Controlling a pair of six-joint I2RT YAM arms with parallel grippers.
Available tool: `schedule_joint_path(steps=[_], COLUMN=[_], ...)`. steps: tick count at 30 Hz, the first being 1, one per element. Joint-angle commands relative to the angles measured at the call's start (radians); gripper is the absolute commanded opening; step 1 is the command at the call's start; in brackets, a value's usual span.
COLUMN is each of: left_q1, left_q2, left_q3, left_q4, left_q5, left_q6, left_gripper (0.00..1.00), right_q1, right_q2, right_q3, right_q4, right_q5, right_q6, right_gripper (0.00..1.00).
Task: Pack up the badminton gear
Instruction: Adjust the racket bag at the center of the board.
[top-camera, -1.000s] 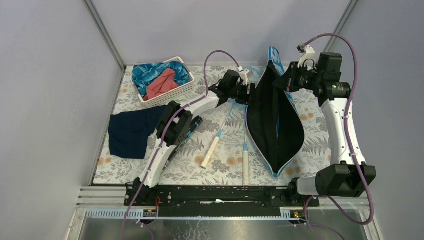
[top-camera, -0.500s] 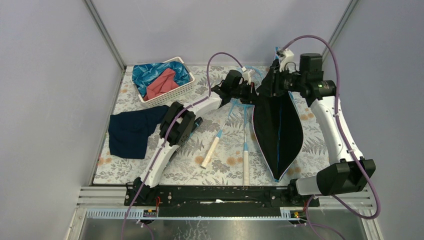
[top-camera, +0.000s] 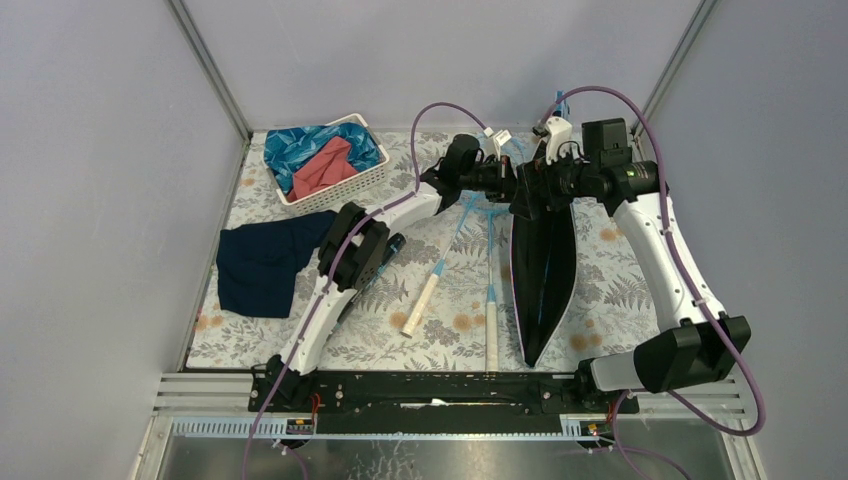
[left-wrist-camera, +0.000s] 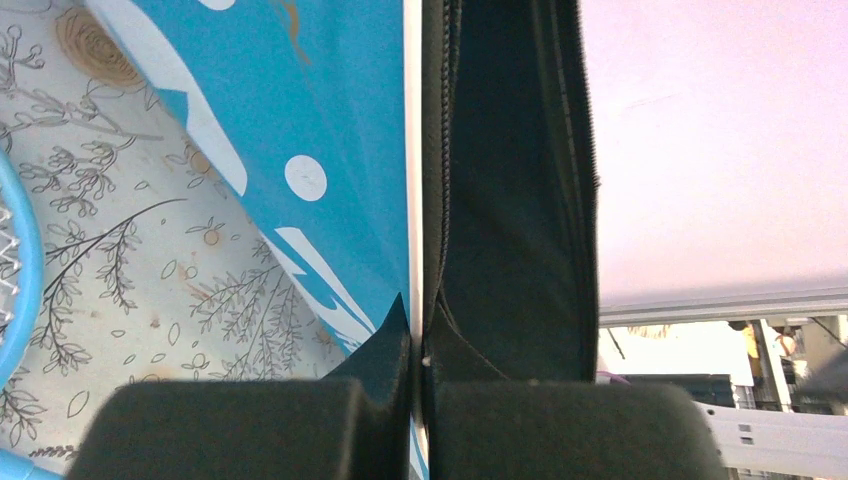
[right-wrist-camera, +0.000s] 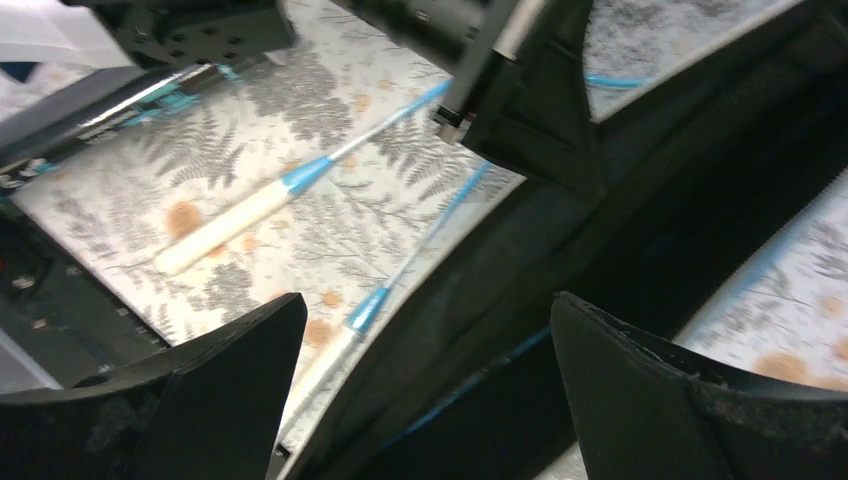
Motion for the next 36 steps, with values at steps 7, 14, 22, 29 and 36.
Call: schedule_joint_path(steps=[7, 14, 22, 29, 36], left_q1=[0.028, 0.028, 0.028, 0.037, 0.048], left_q2=[-0.058, -0.085, -0.105, -0.138, -0.160], left_q3=[-0.034, -0.061, -0.079, -0.106, -0.088], left_q4=[0.130, 0.116, 0.104, 0.027, -0.102], left_q5=[0.054, 0.050, 0.049, 0.015, -0.014], left_q6=[-0.048, -0.022, -0.004, 0.084, 0.184], left_gripper=[0.00, 0.00, 0.00, 0.00, 0.22], right_q1=[-0.002, -0.002, -0.002, -0.003, -0.003], right_q2=[-0.150, -0.073, 0.022, 0.036, -0.022], right_q3=[-0.140, -0.216, -0.279, -0.310, -0.317], right_q4=[0.096, 0.146, 0.242, 0.306, 0.319], right_q5=[0.465, 0.458, 0.501, 0.587, 0.629], right_q6=[-0.042, -0.027, -0.040, -0.051, -0.001], right_gripper=[0.97, 0.89, 0.79, 0.31, 0.00])
